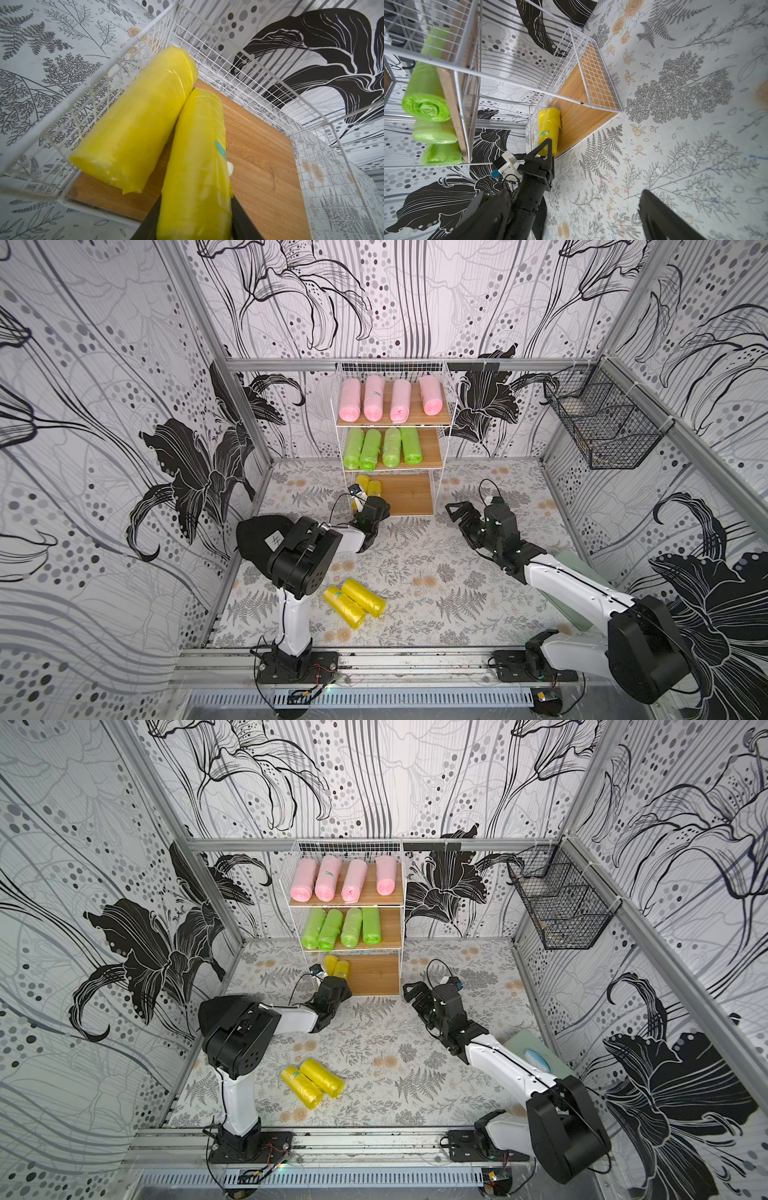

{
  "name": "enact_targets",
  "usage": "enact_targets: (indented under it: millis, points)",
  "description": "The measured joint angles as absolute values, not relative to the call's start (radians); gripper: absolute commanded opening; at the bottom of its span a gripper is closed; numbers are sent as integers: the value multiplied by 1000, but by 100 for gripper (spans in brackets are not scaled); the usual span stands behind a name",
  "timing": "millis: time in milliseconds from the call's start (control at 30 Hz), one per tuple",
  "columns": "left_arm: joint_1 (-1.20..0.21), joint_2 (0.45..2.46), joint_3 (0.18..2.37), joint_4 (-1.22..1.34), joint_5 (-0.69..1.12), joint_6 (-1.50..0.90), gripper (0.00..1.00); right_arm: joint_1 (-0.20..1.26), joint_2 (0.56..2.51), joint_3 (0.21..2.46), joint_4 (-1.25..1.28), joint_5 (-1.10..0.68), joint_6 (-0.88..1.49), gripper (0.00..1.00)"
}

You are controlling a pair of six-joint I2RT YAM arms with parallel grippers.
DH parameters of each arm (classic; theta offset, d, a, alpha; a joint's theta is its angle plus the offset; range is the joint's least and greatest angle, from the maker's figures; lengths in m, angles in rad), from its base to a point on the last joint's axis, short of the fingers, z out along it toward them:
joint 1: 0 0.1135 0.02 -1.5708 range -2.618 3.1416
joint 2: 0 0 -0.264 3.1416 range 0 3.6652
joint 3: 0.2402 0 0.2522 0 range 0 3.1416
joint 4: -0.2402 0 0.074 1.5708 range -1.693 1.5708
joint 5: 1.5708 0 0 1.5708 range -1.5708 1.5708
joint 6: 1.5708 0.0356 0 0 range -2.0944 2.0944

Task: Sort the rolls of trash bags by color and place them on the shelf
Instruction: Place the roll of trash bags on the shelf.

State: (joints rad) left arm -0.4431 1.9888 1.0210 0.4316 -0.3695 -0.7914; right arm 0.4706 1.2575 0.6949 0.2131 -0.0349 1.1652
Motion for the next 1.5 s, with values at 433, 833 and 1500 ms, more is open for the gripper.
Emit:
enact_targets:
  millis: [433, 833, 1500]
  points:
    - [-423, 2032, 1053, 397, -323, -825, 60, 471, 1257, 687, 220, -35, 1165, 100]
    - [-425, 2007, 1010, 416, -299, -859, 71, 471, 1257, 668, 221, -35, 1165, 100]
    - [-491, 1438, 727, 152, -102, -850, 76, 740, 1204, 913, -220, -50, 590, 90]
